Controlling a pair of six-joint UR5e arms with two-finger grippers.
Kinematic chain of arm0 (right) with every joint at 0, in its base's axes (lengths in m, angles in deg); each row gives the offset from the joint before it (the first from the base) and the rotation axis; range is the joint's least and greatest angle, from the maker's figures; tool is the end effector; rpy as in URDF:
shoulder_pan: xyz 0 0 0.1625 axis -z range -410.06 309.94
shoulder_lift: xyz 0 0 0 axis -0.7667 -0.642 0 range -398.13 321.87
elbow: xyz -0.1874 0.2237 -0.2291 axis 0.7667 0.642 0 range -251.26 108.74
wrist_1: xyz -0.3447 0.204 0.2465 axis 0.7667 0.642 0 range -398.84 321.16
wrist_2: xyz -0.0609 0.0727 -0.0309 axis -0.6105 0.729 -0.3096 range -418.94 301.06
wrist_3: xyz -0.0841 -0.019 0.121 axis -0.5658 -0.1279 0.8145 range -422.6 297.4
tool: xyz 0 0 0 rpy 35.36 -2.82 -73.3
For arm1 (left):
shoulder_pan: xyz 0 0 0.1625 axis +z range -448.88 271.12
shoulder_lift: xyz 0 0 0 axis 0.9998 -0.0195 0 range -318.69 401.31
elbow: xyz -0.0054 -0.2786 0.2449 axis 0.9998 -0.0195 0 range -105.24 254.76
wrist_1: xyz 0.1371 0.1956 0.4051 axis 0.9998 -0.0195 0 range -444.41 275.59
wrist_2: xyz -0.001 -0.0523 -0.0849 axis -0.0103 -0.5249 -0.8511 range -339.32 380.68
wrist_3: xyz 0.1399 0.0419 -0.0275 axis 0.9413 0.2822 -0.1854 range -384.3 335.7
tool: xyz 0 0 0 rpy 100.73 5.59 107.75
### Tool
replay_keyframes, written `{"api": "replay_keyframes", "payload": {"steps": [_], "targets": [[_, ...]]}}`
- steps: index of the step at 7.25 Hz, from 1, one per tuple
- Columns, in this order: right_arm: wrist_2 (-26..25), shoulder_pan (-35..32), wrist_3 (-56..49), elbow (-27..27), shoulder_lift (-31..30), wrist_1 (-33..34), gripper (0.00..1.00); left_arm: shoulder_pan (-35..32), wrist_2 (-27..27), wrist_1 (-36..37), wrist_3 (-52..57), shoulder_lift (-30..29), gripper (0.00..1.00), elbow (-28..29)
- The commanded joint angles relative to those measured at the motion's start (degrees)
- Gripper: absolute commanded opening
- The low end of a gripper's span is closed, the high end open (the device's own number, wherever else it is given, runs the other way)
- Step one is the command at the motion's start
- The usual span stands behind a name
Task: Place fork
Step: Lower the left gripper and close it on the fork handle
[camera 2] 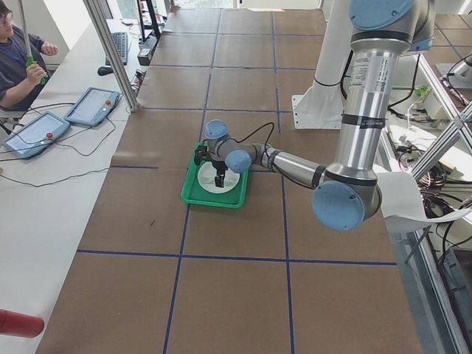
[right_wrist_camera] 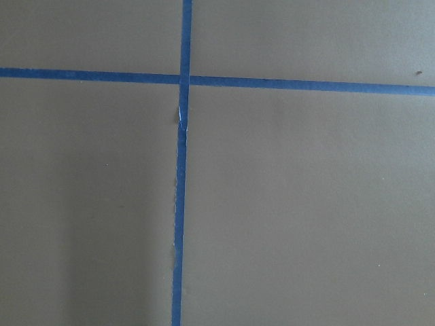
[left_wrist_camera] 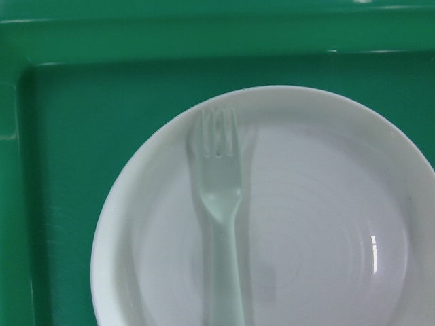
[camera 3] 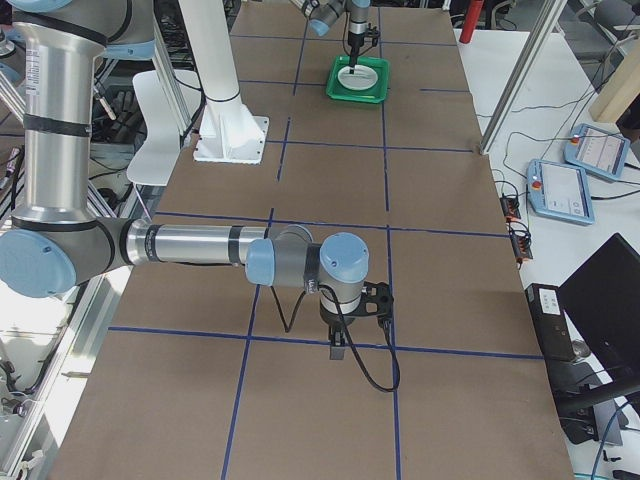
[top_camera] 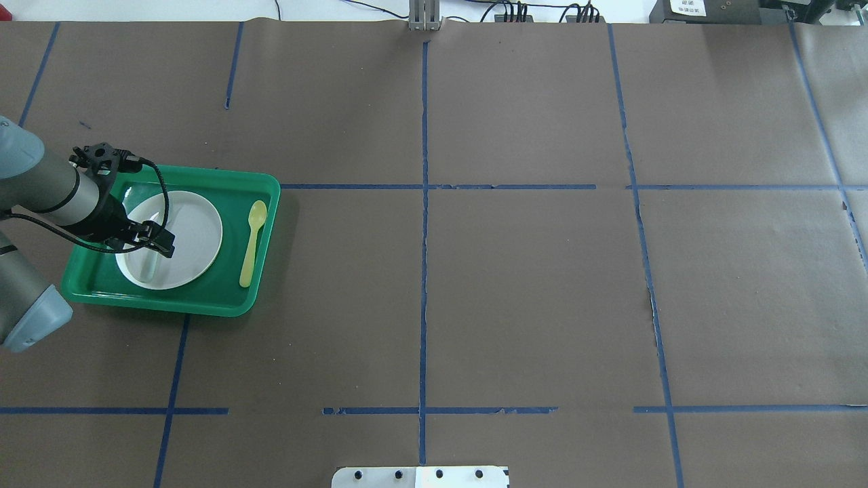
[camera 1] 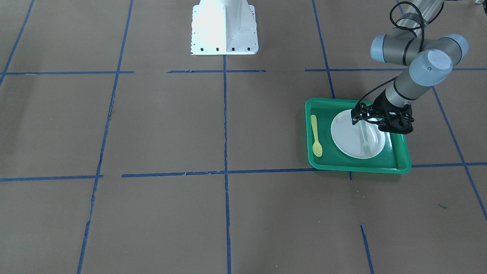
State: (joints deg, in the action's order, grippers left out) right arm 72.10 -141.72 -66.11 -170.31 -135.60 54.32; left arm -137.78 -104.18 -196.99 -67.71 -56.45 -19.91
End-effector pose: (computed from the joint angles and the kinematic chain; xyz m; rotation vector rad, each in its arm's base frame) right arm 0.0503 -0.4981 0.6327 0.0060 -0.7167 -0.0209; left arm 0.3857 -0.5158 0.4757 0.0419 0.8336 0.1480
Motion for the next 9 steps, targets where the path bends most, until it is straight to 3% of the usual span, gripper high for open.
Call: {"api": "replay_keyframes", "payload": {"steps": [1,3,9], "targets": [[0.0,0.0,0.0,0.0,0.0,0.0,1.00,0.2,0.0,-0.1,0.4,-0.1,0.87,0.5],[0.0,0.0,0.1,0.0,0.0,0.0,1.00,0.2,0.0,-0.1,0.3,-0.2,0.65,0.8],[0.0,0.0,0.0,0.0,0.0,0.0,1.00,0.9,0.0,0.0,-0.2,-0.2,0.62,1.8]]}}
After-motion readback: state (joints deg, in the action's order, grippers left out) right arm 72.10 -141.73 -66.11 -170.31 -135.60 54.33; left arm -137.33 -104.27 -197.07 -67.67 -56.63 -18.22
